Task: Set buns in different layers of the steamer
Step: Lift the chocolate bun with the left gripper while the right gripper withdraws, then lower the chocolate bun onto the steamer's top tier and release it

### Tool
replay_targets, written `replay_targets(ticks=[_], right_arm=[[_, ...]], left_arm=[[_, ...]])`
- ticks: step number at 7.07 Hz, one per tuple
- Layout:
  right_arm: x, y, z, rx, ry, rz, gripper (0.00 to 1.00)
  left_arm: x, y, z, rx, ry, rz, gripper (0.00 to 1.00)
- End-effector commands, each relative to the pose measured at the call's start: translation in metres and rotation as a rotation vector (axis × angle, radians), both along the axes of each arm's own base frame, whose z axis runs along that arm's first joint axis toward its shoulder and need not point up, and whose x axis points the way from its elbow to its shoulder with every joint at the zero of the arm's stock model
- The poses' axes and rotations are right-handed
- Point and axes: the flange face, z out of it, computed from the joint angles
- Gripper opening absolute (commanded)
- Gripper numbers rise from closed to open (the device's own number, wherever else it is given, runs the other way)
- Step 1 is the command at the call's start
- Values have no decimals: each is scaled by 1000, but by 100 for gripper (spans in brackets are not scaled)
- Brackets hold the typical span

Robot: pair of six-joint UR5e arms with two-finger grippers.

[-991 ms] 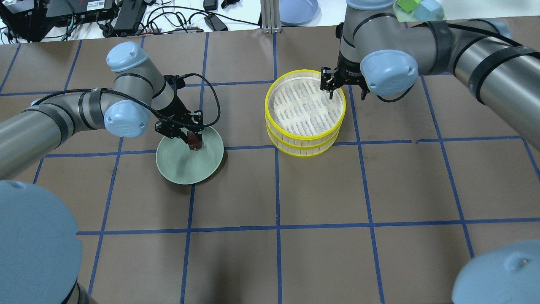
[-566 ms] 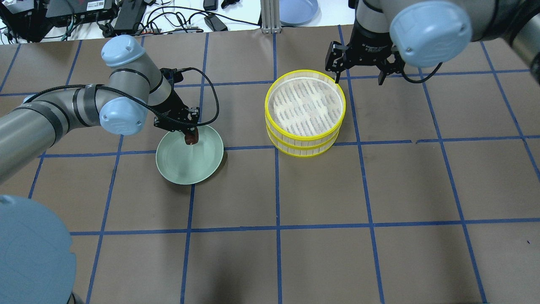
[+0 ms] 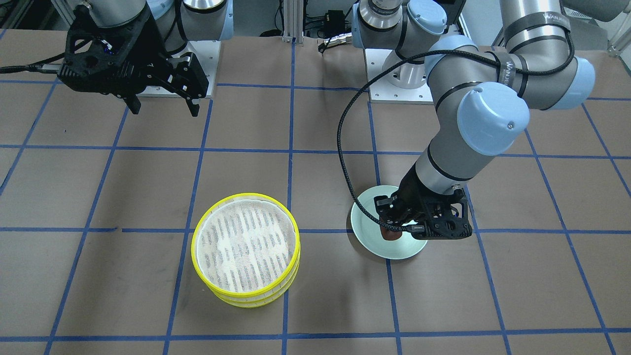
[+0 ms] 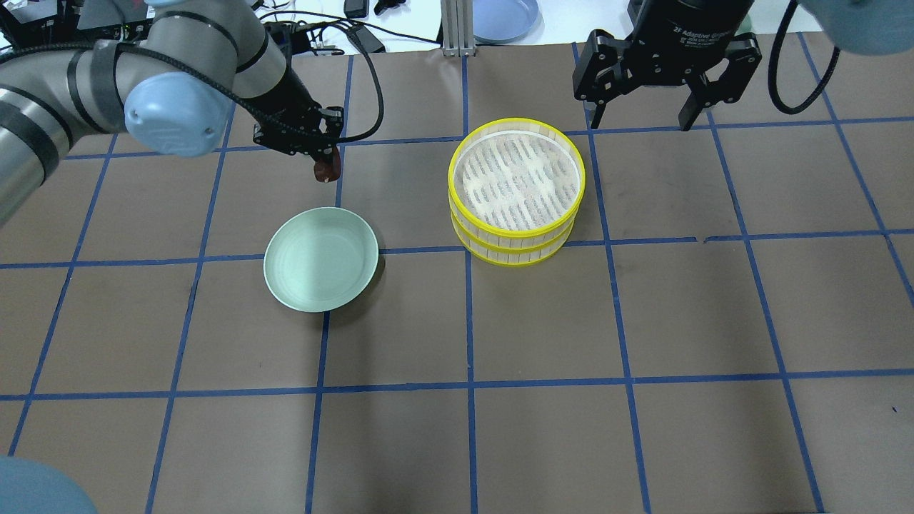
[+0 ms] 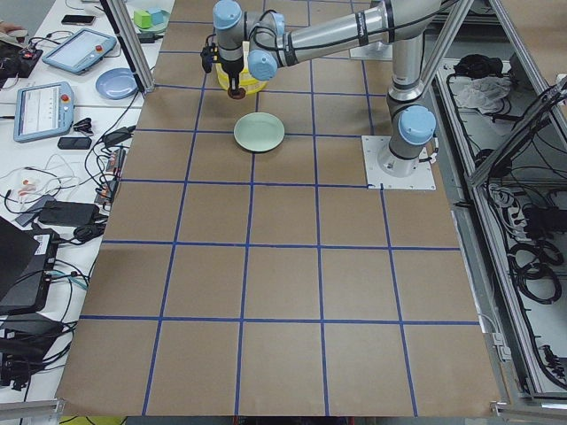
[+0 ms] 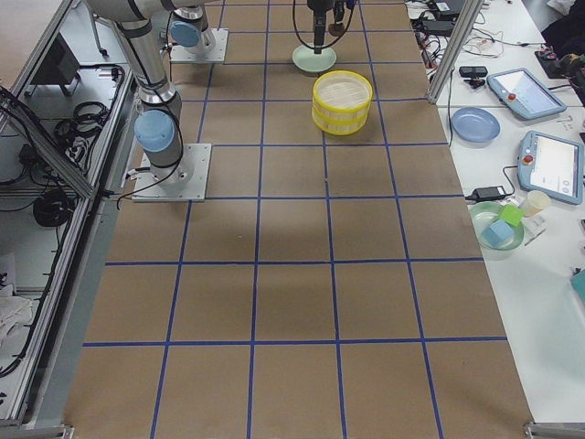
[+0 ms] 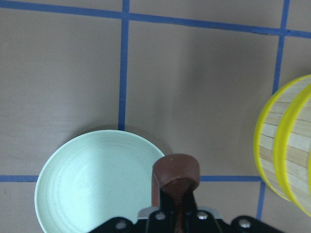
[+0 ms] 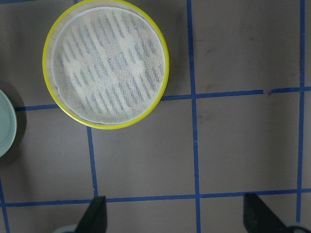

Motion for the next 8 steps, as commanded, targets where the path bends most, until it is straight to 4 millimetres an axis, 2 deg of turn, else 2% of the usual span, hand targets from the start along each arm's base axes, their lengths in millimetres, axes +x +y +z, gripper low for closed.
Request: replay_targets(ticks=[1, 2, 3, 5, 7, 8], right_arm=[[-1, 2, -7, 6, 4, 4, 100], [-2, 6, -15, 18, 4, 28, 95], [-2, 12, -20, 16, 7, 33, 95], [-3, 10, -20, -49, 5, 57, 95], [-16, 4, -19, -67, 7, 33, 96], [-18, 3, -19, -67, 7, 30, 96]], left_arm=[[-82, 14, 45, -31, 37, 83, 2], [-111, 16, 39, -26, 63, 126, 2], [-124, 11, 25, -16, 112, 131, 2], [-174, 10, -9, -35, 141, 177, 2], [-193, 11, -40, -20, 138, 164, 12], [-196, 11, -51, -41, 148, 165, 45]])
